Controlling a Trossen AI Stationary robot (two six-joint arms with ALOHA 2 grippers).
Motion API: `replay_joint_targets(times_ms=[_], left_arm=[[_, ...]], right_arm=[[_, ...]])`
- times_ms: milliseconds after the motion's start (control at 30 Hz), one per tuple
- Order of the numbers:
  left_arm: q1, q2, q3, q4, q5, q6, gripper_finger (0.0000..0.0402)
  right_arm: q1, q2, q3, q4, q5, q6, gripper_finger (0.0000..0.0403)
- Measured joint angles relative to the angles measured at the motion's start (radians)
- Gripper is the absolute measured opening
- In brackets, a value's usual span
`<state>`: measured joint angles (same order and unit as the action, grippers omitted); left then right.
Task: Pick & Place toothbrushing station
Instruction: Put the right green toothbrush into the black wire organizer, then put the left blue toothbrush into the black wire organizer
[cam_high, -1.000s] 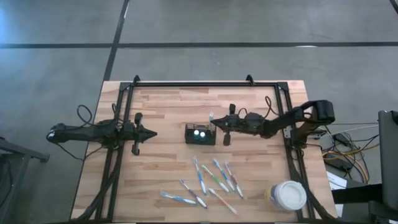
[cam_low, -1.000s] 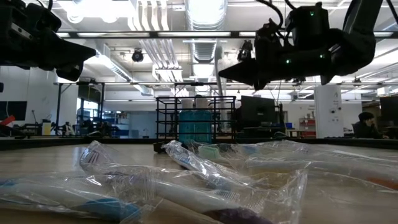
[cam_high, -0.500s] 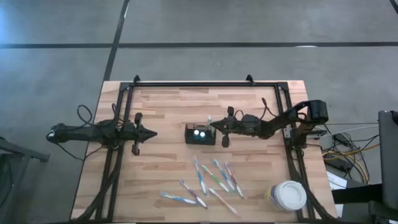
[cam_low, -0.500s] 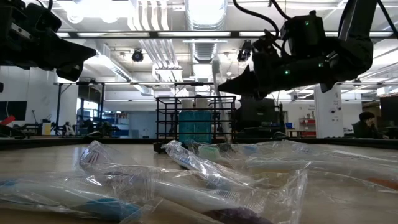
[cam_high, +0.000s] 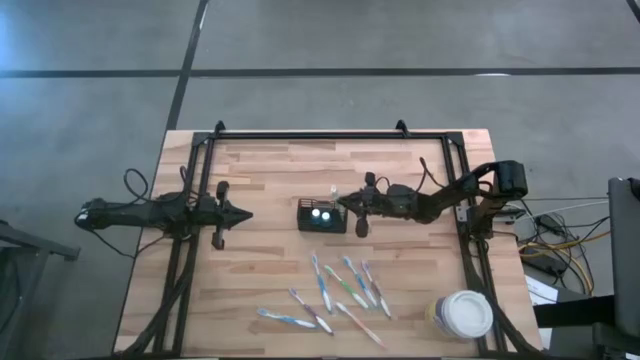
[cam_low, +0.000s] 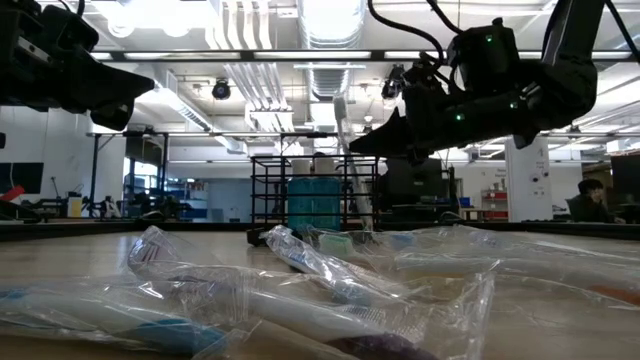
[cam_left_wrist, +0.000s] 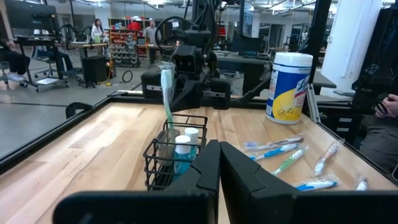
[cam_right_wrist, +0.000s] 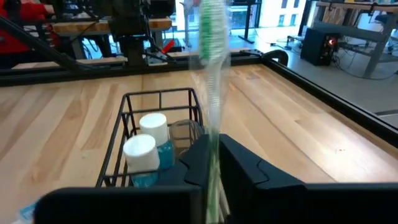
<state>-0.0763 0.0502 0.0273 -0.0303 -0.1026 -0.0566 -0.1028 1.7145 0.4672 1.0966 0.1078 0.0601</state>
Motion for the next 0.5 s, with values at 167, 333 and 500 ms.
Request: replay_joint_targets(times_ms=[167,333,500], left_arm=[[0.000,0.000,0.000,0.002,0.000,0.000,0.0012],[0.000,0.000,0.000,0.003,0.000,0.000,0.0012],[0.000,0.000,0.000,0.004,0.000,-0.002,0.0012]], right_arm=[[0.000,-0.015,0.009,0.000,-0.001,0.008,0.0085],[0.000,-0.067,0.017,-0.031,-0.002,-0.008,0.0126],[0.017,-0.180,0.051,-0.191,-0.002,-0.030,0.0148]])
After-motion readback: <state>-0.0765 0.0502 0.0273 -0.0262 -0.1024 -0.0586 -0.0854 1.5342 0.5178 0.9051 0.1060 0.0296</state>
